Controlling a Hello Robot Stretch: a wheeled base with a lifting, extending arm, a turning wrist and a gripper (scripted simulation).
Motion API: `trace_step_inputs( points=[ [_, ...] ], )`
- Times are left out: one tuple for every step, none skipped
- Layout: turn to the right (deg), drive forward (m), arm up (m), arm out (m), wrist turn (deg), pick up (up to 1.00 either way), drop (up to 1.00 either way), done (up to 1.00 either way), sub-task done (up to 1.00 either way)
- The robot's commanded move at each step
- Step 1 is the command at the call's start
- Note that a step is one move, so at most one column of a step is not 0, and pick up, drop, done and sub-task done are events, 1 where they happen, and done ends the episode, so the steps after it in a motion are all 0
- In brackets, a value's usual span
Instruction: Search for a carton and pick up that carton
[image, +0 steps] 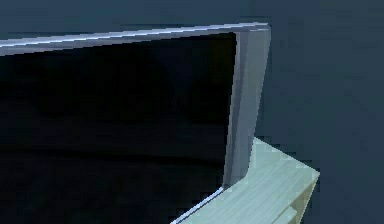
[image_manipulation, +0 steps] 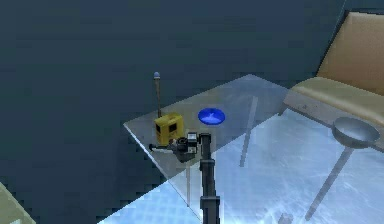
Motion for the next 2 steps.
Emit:
trace_step_inputs(
  points=[
    [0.0,0.0,0.1,0.0,0.0,0.0,0.0,0.0,0.0],
    [0.0,0.0,0.0,0.0,0.0,0.0,0.0,1.0,0.0]
  ],
)
